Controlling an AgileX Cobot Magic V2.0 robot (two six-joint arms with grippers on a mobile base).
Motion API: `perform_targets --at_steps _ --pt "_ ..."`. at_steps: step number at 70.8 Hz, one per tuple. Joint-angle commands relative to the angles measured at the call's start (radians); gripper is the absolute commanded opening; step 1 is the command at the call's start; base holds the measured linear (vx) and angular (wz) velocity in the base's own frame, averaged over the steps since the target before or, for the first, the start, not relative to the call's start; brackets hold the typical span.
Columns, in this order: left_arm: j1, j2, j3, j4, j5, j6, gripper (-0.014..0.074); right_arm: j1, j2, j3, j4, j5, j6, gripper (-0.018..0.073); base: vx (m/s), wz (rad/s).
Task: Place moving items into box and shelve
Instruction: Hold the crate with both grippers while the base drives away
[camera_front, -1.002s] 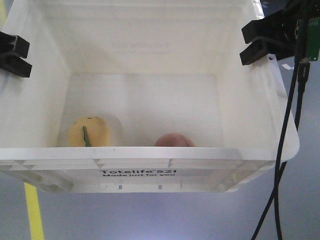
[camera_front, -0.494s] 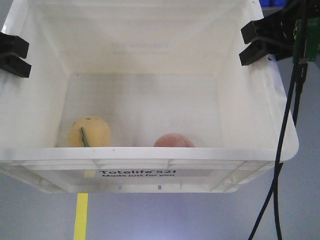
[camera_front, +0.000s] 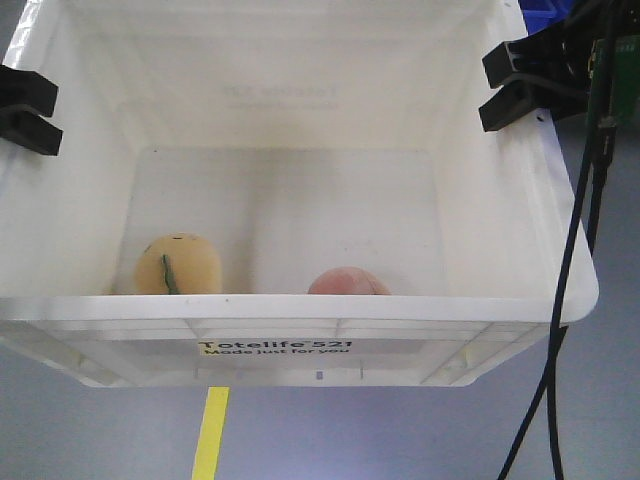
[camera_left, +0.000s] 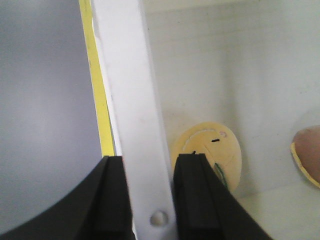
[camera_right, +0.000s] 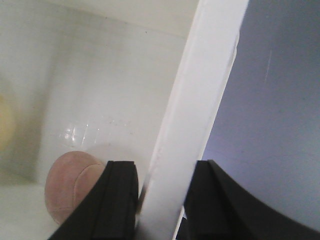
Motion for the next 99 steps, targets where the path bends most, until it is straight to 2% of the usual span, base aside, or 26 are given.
perform_targets --at_steps 1,99 --pt "-0.003 -0.039 -0.044 -0.054 -0.097 0.012 -0.0017 -0.001 -0.045 -0.039 0.064 -0.092 -0.027 -0.0011 0.36 0.29" --pt "-0.003 -0.039 -0.044 -0.054 -0.097 0.012 -0.0017 -0.001 -0.045 -0.039 0.064 -0.092 -0.027 -0.0011 0.42 0.24"
